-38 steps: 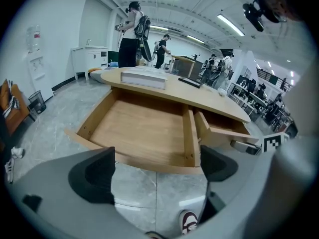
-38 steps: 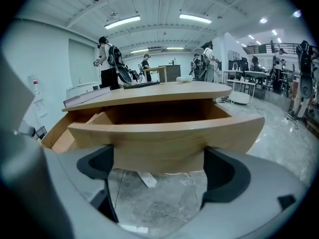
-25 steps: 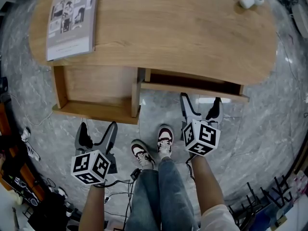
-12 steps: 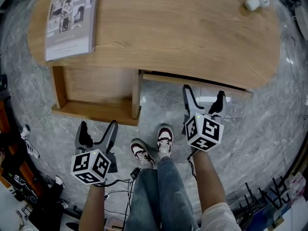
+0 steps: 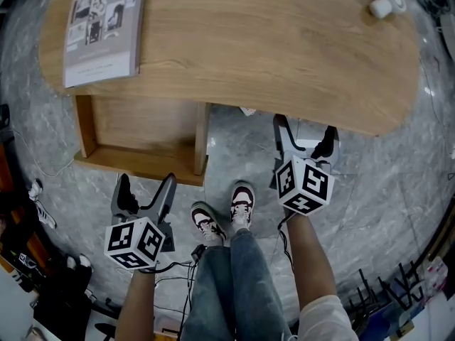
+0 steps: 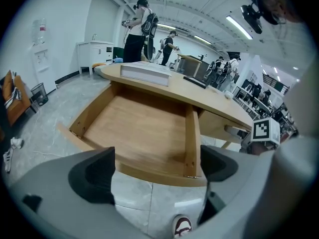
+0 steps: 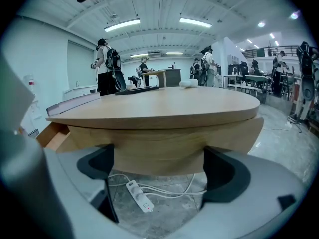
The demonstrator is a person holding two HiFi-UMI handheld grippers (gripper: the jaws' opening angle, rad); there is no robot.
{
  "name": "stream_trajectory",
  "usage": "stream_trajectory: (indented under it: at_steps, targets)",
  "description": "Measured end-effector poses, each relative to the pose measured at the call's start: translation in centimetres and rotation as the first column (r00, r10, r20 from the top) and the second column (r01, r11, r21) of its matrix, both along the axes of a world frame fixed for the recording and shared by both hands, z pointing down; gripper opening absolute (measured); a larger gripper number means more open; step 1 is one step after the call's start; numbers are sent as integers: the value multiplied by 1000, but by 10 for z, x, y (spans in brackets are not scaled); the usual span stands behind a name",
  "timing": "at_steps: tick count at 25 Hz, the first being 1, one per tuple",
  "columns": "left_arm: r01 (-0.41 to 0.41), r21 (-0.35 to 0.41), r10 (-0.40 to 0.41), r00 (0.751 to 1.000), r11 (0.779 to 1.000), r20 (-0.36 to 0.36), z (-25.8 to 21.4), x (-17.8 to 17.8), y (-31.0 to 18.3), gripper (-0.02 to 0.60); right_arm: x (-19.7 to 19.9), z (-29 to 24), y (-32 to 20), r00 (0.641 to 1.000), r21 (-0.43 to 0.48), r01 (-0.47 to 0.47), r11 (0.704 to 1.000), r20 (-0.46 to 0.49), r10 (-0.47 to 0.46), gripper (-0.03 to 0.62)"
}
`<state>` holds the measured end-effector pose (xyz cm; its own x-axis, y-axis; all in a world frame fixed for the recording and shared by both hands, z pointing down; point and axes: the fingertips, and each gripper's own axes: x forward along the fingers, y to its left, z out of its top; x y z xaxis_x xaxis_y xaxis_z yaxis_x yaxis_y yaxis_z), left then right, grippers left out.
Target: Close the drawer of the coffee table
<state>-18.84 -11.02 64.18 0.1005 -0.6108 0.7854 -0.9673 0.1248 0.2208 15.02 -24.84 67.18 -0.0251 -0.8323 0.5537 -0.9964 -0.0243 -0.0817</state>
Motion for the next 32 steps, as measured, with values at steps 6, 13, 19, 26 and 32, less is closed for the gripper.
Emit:
stream_trajectory:
  at_steps: [6,13,19,26,32]
  targets:
    - [-4,-4,4,1000,1000,4,1,0,0,531,0,1,-10,1000,25,-3,1000,-1,3,568]
    - [7,7,-6,1000,1000,-13,-5,2,-4,531,0,1,-17,1000,50,-6,999,-4,6,569]
    - [1,11,-1,1000,1000,-16,-5,5,-5,530,0,1,-22,1000,68,-6,998,-3,6,569]
    - [4,14,-4,1000,1000,-15,-7,0,-2,531,2,0,-31,1000,79,-8,997,1,8,572]
    - [16,23,-15,1000,1000,-14,-8,-4,2,529,1,2,-32,1000,75,-3,997,6,3,568]
